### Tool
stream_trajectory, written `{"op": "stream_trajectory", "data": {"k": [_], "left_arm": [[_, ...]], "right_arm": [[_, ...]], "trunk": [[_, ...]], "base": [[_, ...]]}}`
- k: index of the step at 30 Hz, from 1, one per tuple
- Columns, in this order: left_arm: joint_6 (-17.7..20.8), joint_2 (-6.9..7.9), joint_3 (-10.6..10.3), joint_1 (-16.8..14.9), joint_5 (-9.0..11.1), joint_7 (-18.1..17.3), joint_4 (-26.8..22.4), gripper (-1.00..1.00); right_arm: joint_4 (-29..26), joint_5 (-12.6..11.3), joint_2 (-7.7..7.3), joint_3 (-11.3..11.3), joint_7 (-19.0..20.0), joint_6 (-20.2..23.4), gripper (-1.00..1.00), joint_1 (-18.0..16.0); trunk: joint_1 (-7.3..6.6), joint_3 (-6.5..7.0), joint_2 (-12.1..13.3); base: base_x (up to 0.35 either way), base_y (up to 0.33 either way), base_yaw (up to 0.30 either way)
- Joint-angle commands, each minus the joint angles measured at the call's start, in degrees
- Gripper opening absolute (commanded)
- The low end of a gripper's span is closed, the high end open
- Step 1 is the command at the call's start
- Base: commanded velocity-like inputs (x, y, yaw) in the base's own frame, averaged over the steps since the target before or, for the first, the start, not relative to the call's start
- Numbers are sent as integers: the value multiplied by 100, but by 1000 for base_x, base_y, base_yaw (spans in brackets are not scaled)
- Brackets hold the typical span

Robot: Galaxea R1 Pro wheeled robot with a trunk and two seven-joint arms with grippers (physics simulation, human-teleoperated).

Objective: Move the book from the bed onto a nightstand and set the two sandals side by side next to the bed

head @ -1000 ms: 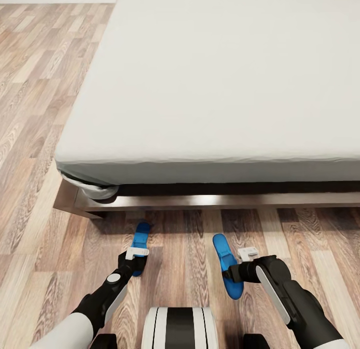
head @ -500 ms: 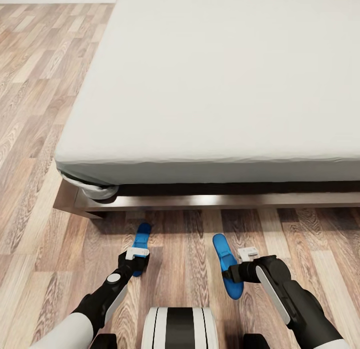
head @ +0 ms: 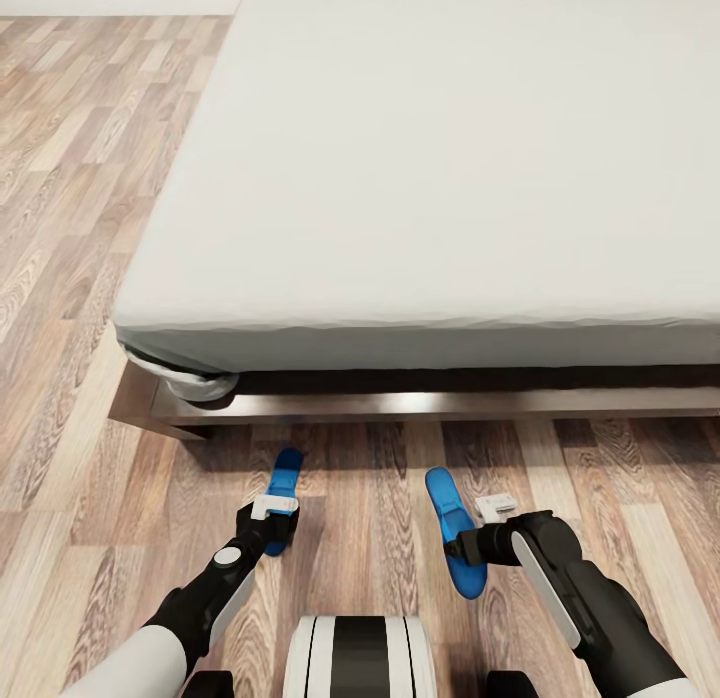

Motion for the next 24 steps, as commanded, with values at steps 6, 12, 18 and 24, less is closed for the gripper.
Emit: {"op": "stream_trajectory", "data": {"k": [6,12,18,24], "left_arm": [[-22,5,-47,-4,60,38,12,100],[-26,1,-47,-4,57,38,17,100],[-24,5,-47,-3,54,38,29,100],[-27,5,-47,-2,57,38,32,100]], "right_arm": [[-4,14,-4,-3,-7,23,-100,-3],[-4,20,-4,-28,-38,23,-100,-3],[-4,21,-4,-40,-47,23,-100,-3],[-1,23,-4,-42,-50,23,-100,-3]], "trunk": [[-9,64,3],[-19,152,8],[-34,285,16],[-34,285,16]], "base": [[0,0,0],[0,0,0],[0,0,0],[0,0,0]]}}
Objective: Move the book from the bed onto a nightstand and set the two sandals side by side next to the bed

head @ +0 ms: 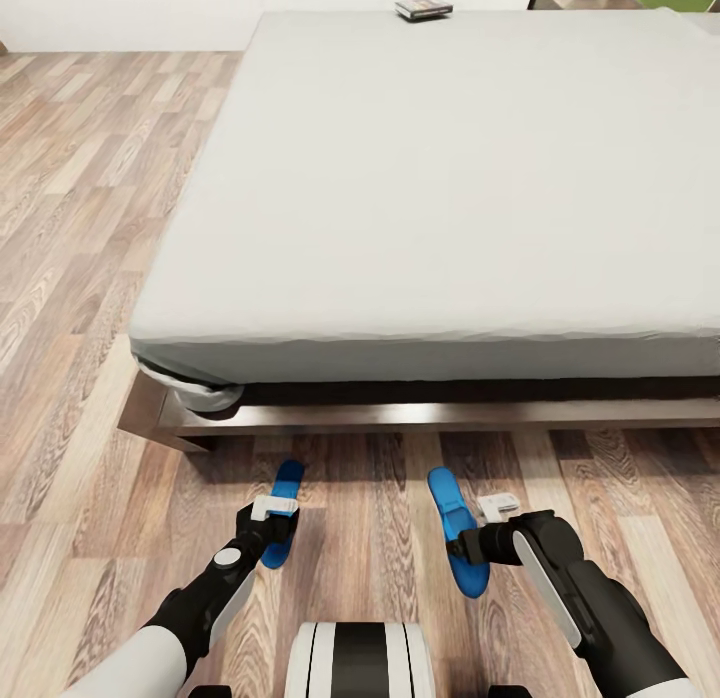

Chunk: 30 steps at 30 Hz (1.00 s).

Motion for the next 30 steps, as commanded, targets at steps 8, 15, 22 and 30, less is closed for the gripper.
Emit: {"op": "stream_trajectory", "data": {"k": [8,15,22,30], "left_arm": [[-34,4,-38,2,63,38,-20,100],[-30,-9,-34,9,68,42,-58,100],[-16,-32,-82,18,65,439,-190,100],[-3,-30,-89,20,63,580,-496,100]], "right_arm": [[10,-5,-4,6,-3,23,-100,-9],[28,-15,-4,-3,-9,23,-100,-11],[52,-20,-3,-10,-10,23,-100,-12],[47,-18,4,-15,-10,23,-100,-12]], "trunk": [[-1,-3,-1],[-1,-3,-1],[-1,-3,-1],[-1,-3,-1]], "base": [[0,0,0],[0,0,0],[0,0,0],[0,0,0]]}}
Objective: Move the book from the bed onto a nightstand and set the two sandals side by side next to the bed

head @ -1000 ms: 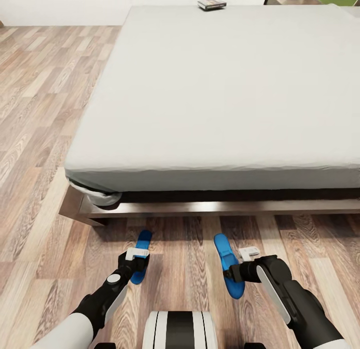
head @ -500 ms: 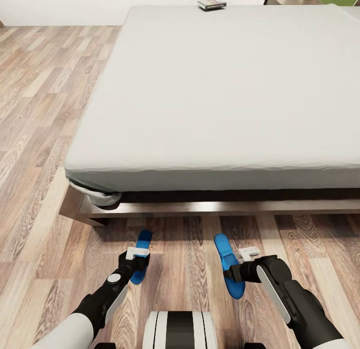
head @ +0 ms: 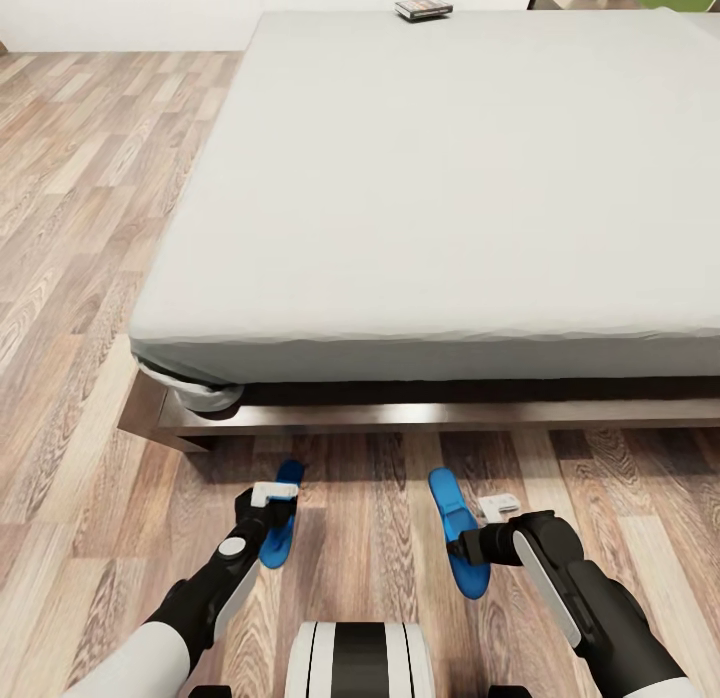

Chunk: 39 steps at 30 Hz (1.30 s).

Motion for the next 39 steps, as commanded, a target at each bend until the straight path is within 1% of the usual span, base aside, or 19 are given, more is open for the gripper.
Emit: {"op": "stream_trajectory", "data": {"k": [1,5,17,21,30,34,35,39], "left_arm": [[-23,6,-44,-4,60,49,-4,100],[-15,10,-43,-4,62,52,-19,100],[-16,0,-43,-4,55,66,-16,100],[-17,0,-44,-4,51,66,19,100],[-17,5,-42,-4,43,42,47,100],[-6,9,-42,-4,38,20,52,100],[48,11,-43,-1,34,18,59,100],[229,23,-44,11,37,20,123,100]], "right_arm": [[-4,6,-4,8,8,22,-100,-3],[-1,1,-4,6,8,22,-100,-3],[3,0,-4,3,6,22,-100,-3],[3,-1,-4,5,1,22,-100,-3],[34,2,-4,8,-9,10,-100,-3],[280,4,7,-1,-24,-6,-100,-13],[455,3,28,-4,-58,-19,-100,-21],[653,2,35,-6,-151,-139,-100,-31]], "trunk": [[-4,19,0],[-14,108,5],[-14,108,5],[-24,196,11],[-24,196,11],[-24,196,11],[-24,196,11],[-24,196,11]], "base": [[0,0,0],[0,0,0],[0,0,0],[0,0,0],[0,0,0],[0,0,0],[0,0,0],[0,0,0]]}}
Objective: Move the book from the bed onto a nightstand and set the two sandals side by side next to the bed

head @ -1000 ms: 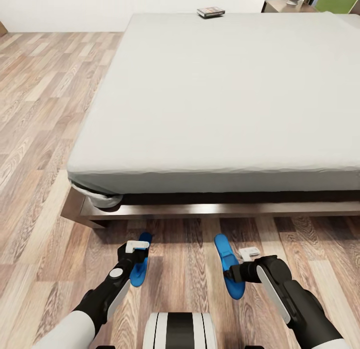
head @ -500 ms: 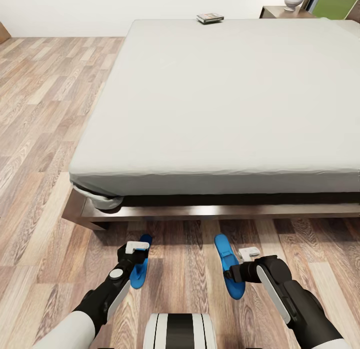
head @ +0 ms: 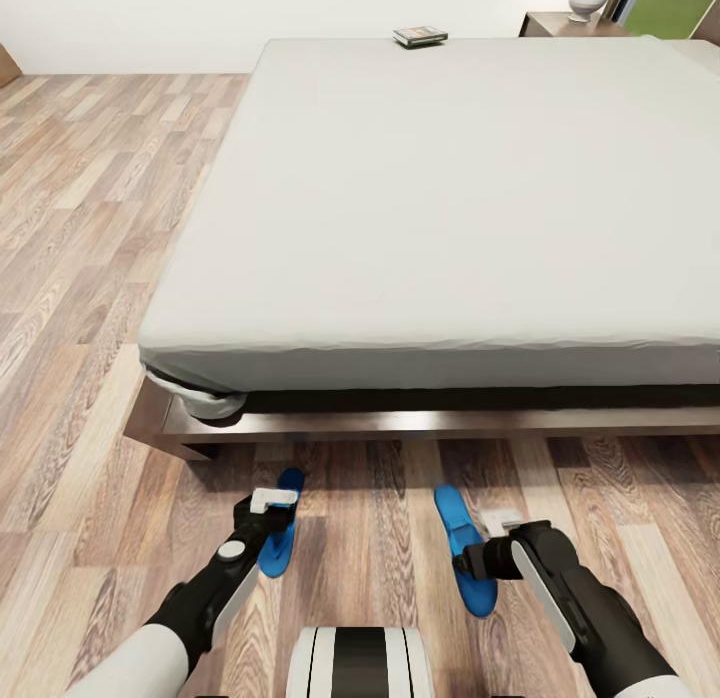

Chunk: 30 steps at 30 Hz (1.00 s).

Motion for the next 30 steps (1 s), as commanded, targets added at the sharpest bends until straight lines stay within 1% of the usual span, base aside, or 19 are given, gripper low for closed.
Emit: {"op": "stream_trajectory", "data": {"k": [1,3,6,8,11,15,17,19,21,24,28,30], "left_arm": [[36,13,-42,0,65,44,58,100],[68,17,-38,3,71,44,149,100],[109,27,-23,6,85,44,379,100],[117,29,-13,7,87,44,468,100],[132,36,1,13,92,44,623,100],[143,41,12,38,93,52,657,100],[161,41,13,45,88,64,660,100],[204,42,14,47,86,70,661,100],[321,43,16,50,89,75,661,100],[389,46,19,51,93,82,664,100],[421,68,23,52,98,86,672,100],[429,120,24,52,103,83,673,100]], "right_arm": [[138,-13,-6,8,-22,-107,-100,-11],[320,-14,-2,8,-40,-251,-100,-28],[745,-15,15,8,-64,-521,-100,-154],[879,-16,22,8,-70,-619,-100,-210],[1185,-15,43,17,-78,-813,-100,-409],[1633,-12,158,23,-84,-943,-100,-667],[1813,-10,238,27,-95,-1144,-100,-736],[1923,-9,276,30,-141,-1257,-100,-795],[2089,-13,315,32,-322,-1380,-100,-923],[2179,-9,340,36,-438,-1438,-100,-996],[2205,-9,347,35,-476,-1478,-100,-1041],[2209,-8,353,38,-487,-1490,-100,-1077]], "trunk": [[-1,-3,-1],[-1,-3,-1],[-1,-3,-1],[-1,-3,-1],[-1,-3,-1],[-1,-3,-1],[-1,-3,-1],[-1,-3,-1],[-1,-3,-1],[-1,-3,-1],[-1,-3,-1],[-1,-3,-1]], "base": [[0,0,0],[0,0,0],[0,0,0],[0,0,0],[0,0,0],[0,0,0],[0,0,0],[0,0,0],[0,0,0],[0,0,0],[0,0,0],[0,0,0]]}}
